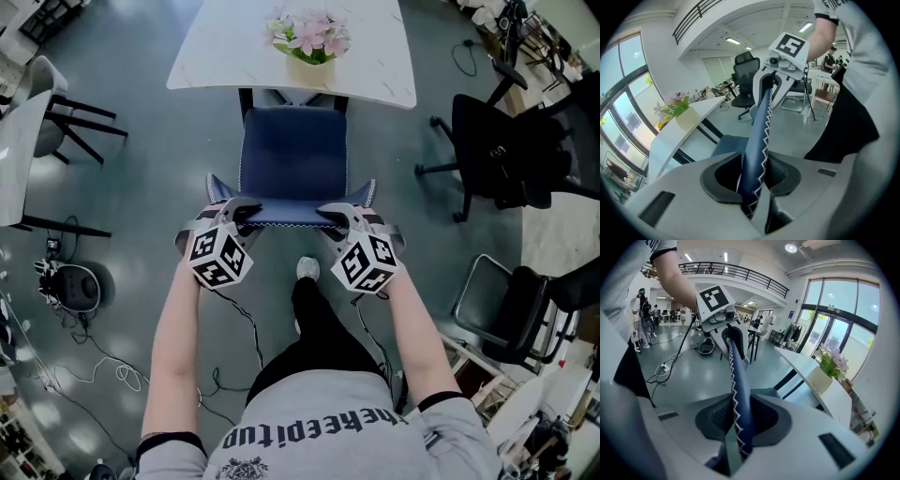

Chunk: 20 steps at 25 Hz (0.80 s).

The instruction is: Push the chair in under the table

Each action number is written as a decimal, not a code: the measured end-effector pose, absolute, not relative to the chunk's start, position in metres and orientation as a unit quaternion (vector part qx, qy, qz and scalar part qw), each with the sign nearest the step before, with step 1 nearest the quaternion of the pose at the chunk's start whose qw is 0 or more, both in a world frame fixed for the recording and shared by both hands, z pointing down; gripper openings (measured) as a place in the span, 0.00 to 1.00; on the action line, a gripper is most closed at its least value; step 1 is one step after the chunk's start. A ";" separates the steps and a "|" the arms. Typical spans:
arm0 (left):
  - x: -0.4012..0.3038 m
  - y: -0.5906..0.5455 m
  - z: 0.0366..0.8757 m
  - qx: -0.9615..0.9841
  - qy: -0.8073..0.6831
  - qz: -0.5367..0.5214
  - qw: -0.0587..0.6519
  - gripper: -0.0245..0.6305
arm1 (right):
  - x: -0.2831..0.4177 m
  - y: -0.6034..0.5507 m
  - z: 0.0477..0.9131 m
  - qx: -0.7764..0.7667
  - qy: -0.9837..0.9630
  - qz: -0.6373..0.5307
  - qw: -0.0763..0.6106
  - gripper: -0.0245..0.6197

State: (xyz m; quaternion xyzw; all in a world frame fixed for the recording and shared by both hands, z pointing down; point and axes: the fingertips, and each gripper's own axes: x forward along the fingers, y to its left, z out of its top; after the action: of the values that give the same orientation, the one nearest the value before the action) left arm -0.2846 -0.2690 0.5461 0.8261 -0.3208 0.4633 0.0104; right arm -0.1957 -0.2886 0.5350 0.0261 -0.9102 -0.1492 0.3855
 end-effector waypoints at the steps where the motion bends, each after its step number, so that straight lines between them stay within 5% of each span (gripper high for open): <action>1: -0.287 -0.272 0.546 0.826 -0.320 0.463 0.010 0.21 | -0.198 -0.291 0.535 0.027 -0.910 -0.149 0.386 0.17; 20: -0.298 -0.283 0.546 0.839 -0.294 0.457 0.006 0.21 | -0.210 -0.304 0.536 0.040 -0.908 -0.132 0.397 0.19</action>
State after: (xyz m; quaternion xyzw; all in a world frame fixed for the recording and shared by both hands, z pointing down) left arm -0.2984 -0.2833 0.5460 0.8394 -0.2938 0.4572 0.0064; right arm -0.2099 -0.3038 0.5355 0.0399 -0.9075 -0.1318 0.3968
